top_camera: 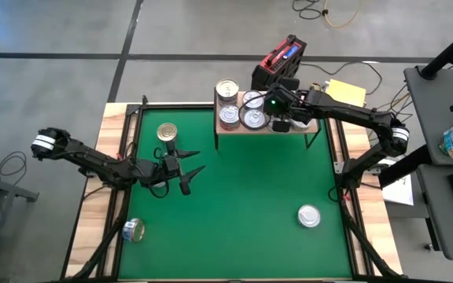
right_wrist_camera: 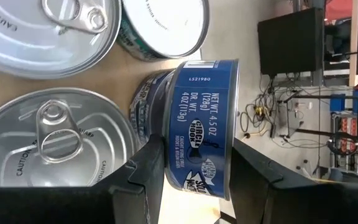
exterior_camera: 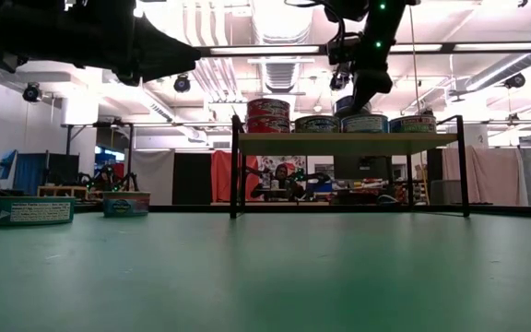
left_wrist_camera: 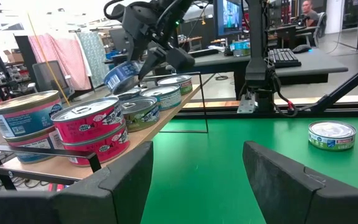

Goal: Stack canned seafood by type on shelf
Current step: Stack the blue tuna can on top of the other blue tuna can on the shelf

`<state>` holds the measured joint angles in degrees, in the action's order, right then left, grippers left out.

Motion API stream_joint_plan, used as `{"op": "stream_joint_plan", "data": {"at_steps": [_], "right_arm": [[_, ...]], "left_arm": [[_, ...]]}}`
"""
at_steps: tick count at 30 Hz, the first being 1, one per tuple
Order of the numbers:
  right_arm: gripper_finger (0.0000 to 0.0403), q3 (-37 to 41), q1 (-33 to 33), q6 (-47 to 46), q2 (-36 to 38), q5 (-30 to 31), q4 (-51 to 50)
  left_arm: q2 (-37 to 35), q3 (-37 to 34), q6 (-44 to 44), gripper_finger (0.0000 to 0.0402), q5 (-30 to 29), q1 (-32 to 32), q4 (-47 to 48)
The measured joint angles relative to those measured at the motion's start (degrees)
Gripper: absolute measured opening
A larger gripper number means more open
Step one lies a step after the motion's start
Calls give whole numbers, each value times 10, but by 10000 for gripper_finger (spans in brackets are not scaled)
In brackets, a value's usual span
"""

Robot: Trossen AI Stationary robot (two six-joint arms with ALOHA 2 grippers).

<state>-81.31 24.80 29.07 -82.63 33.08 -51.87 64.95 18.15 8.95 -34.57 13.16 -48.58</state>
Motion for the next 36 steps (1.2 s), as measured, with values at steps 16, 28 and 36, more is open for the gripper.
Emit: {"op": "stream_joint_plan", "data": {"at_steps": [16, 28, 36], "right_arm": [[152, 19, 0, 14, 1, 16, 20], [148, 19, 0, 26, 1, 12, 29], [177, 19, 0, 25, 1, 12, 29]], "left_arm": [[0, 0, 0, 233, 0, 0, 0], [0, 0, 0, 233, 0, 0, 0], [0, 0, 0, 233, 0, 0, 0]]}}
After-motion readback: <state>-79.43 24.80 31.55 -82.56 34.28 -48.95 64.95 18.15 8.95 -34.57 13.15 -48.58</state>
